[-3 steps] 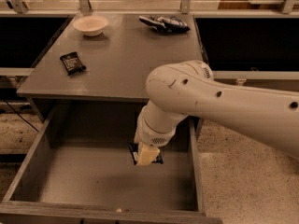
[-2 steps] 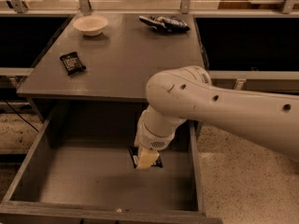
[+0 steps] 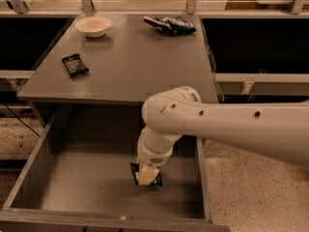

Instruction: Place rxbar blueberry into top drawer

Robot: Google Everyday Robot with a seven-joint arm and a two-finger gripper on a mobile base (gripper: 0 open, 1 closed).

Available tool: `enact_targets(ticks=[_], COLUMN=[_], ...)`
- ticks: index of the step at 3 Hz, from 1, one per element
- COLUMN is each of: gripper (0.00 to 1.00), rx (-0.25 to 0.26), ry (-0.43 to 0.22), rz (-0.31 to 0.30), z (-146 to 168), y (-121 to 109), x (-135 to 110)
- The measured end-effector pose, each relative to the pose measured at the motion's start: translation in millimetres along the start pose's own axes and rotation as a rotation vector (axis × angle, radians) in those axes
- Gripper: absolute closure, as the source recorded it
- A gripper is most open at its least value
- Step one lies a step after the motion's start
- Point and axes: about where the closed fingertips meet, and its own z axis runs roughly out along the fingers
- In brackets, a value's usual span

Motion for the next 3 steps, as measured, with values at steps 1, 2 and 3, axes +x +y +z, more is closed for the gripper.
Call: enact_targets(ticks=[1,2,3], gripper=[1.0,1.0,1.0], rx=[-0.019,-0.026,0.002], ry=[0.007,0.024,0.083], rz=[0.002,-0.005,-0.002], z=[13.7,21.7,19.8], y=[0.7,3.0,2.4], x=[0.3,-0.4,-0.5])
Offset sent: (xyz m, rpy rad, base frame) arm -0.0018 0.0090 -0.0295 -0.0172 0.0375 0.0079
